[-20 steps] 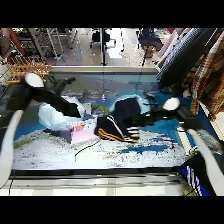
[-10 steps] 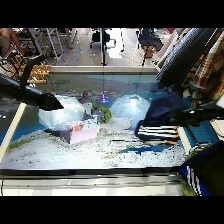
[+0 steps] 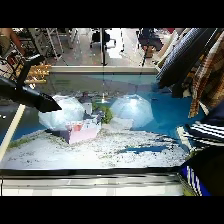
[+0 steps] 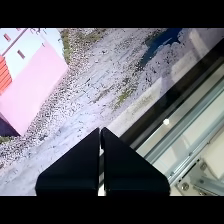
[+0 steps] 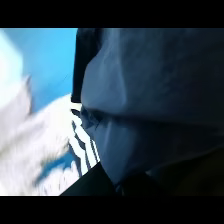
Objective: Fold the clothes and pants, and hang the long-sleeved shirts on hangers.
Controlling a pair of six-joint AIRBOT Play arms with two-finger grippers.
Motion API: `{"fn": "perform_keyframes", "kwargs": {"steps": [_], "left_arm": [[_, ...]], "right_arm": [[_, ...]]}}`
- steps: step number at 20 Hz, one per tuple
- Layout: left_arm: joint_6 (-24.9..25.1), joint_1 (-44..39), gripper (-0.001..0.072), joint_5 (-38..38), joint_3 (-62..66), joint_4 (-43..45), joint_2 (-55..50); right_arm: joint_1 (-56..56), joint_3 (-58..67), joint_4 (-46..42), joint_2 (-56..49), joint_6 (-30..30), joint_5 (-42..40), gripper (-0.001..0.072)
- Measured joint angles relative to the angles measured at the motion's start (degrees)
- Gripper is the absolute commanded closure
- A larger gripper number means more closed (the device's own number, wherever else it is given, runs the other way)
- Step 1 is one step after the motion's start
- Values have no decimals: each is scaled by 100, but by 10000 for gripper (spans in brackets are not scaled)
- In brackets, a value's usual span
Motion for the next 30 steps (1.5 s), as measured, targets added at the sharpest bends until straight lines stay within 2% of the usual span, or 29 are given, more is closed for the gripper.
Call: {"fn": "perform_keyframes", "kwargs": {"steps": [3,5,8,12,13,15,16,19,21,24,27,29,30], "left_arm": [[96,96,690,-13,0,170,0],[122,188,690,-11,0,361,0],[146,310,690,50,0,520,-4],[146,376,690,173,0,599,-76],[140,382,690,190,0,603,-105],[42,391,690,216,0,623,-170],[-17,393,690,225,0,625,-203],[-151,393,690,240,-2,634,-310],[-199,393,690,243,-2,634,-372],[-225,398,690,243,-2,643,-470],[-240,409,702,245,-2,946,-538],[-450,409,702,249,-2,1633,-549],[-706,409,701,271,-2,2214,-546]], "right_arm": [[-1552,85,426,28,-297,133,703],[-2267,92,304,37,-575,168,703],[-2826,-302,-439,42,-990,190,701],[-3086,-1685,-1661,-85,-1290,122,695],[-3106,-2033,-1923,-140,-1285,-13,560],[-3108,-2524,-2350,-249,-1237,-356,75],[-3108,-2656,-2479,-291,-1235,-494,20],[-3106,-2590,-2623,-363,-1220,-682,12],[-3088,-2203,-2474,-382,-1213,-533,13],[-2859,-1473,-1493,-391,-1091,-111,13],[-2044,-1027,13,-398,-979,85,15],[-1115,-1003,551,-404,-940,72,19],[-527,-1073,673,-407,-944,-48,68]]}}
